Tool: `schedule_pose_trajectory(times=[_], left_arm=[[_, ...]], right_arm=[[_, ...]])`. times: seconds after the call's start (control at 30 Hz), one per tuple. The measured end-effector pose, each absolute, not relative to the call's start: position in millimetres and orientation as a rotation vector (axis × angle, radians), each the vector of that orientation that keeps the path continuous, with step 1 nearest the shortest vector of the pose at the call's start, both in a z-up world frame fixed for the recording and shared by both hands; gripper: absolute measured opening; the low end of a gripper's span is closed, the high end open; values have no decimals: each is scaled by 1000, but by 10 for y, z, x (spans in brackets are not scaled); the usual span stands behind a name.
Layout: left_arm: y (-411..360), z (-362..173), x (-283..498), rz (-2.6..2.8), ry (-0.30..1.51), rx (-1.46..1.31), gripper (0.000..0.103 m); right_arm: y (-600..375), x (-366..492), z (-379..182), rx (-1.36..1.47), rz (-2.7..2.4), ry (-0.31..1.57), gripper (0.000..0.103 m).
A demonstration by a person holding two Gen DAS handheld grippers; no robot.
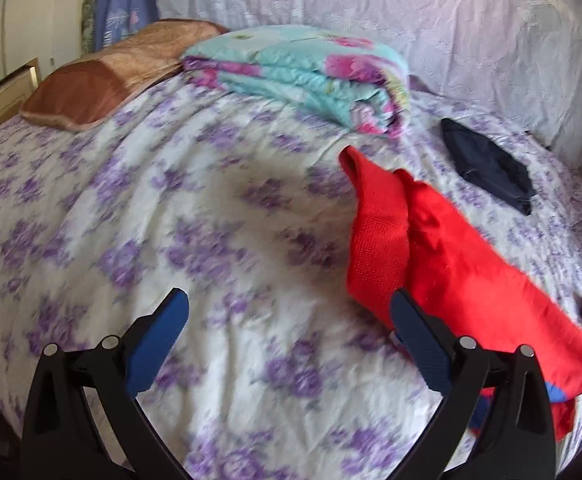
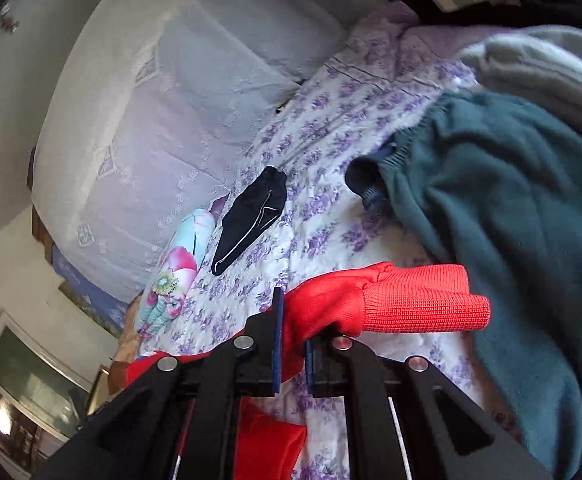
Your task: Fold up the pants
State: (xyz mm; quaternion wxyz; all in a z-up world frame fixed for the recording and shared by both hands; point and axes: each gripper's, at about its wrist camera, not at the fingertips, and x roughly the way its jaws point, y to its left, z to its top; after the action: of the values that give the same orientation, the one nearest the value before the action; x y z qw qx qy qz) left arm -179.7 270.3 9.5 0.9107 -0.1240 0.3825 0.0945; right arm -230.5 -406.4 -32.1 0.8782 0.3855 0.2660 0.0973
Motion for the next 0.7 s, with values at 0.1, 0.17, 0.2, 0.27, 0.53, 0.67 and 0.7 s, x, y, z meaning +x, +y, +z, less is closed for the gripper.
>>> schedule_pose_trajectory(times=[0.1, 0.17, 0.2, 0.27, 0.53, 0.67, 0.7], left_arm=[[2661, 114, -1594, 151, 793, -213, 99], [2668, 72, -1488, 139, 798, -206, 99], [2704, 16, -1425, 103, 814, -246, 99], [2772, -44, -1396, 39, 815, -356, 97], [2283, 167, -1150, -108, 821, -326, 65], [1956, 215, -1009, -108, 813, -221, 81], [1923, 204, -1008, -102, 812, -201, 81]], right_arm=[[-4054, -2275, -341, 788, 197, 566, 9], [-4008, -2272, -318, 778, 205, 561, 9], [-4018, -2289, -311, 781, 211, 558, 9], [-4024, -2308, -302, 780, 207, 560, 9], [-4031, -2294, -299, 776, 212, 564, 9], [-4044, -2327, -277, 777, 214, 556, 9], [-4051, -2331, -276, 774, 213, 556, 9]])
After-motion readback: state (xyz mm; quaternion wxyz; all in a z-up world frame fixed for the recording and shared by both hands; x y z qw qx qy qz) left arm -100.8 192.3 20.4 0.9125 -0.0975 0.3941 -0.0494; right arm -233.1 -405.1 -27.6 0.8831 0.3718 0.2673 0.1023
